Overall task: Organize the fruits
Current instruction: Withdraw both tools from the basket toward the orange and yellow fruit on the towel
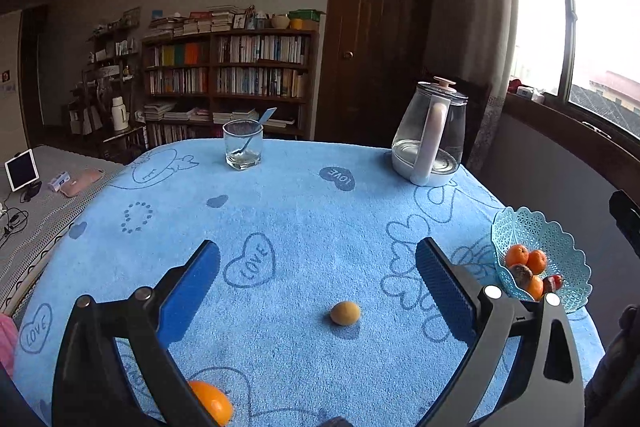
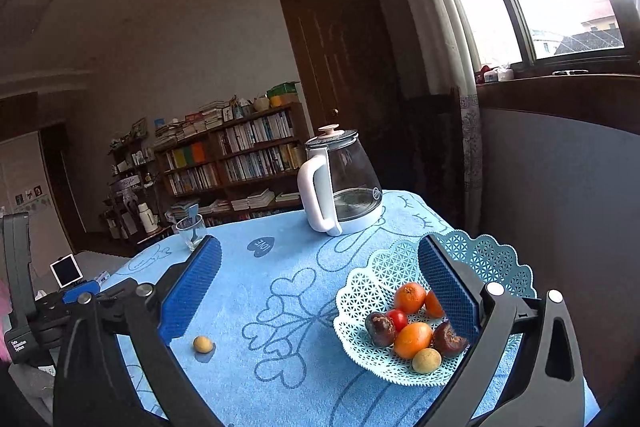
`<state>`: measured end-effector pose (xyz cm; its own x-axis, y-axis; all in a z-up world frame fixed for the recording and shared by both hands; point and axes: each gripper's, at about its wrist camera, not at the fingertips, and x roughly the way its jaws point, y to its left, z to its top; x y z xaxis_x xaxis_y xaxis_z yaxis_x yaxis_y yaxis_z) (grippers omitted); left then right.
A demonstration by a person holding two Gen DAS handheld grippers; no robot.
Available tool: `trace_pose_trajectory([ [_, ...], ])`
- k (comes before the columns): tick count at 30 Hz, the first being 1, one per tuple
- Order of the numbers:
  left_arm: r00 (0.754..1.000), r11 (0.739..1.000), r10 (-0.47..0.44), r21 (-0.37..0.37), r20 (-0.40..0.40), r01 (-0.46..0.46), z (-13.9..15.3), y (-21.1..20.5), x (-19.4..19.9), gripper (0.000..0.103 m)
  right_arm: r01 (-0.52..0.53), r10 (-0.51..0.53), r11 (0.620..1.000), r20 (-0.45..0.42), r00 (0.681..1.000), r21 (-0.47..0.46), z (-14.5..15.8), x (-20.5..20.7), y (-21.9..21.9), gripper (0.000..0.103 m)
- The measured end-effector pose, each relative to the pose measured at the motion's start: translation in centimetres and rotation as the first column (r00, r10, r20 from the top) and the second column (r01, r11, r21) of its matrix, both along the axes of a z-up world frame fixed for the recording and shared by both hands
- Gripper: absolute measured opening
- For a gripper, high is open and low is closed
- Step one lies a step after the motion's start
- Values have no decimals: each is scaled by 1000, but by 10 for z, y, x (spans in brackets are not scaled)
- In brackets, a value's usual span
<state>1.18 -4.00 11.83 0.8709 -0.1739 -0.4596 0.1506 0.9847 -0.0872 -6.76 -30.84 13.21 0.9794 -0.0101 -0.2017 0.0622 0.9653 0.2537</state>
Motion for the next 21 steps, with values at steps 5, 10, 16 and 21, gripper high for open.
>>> trace_pose_trajectory([
  [5, 1000, 1000, 19, 17, -10, -18, -1, 21, -10, 97, 19, -18, 1000, 13, 1000, -22, 5, -5, 4, 100],
  [10, 997, 999, 44, 34, -57, -42, -11, 44, -17, 97, 15, -14, 999, -16, 1000, 30, 1, -6, 3, 100],
  [16, 988, 992, 110, 77, -112, -102, -25, 78, -23, 97, -7, 9, 999, -49, 999, 48, -2, -2, 5, 100],
  [21, 978, 987, 135, 104, -156, -120, -44, 94, -31, 97, -46, 46, 999, -84, 995, 0, -7, 5, 22, 100],
])
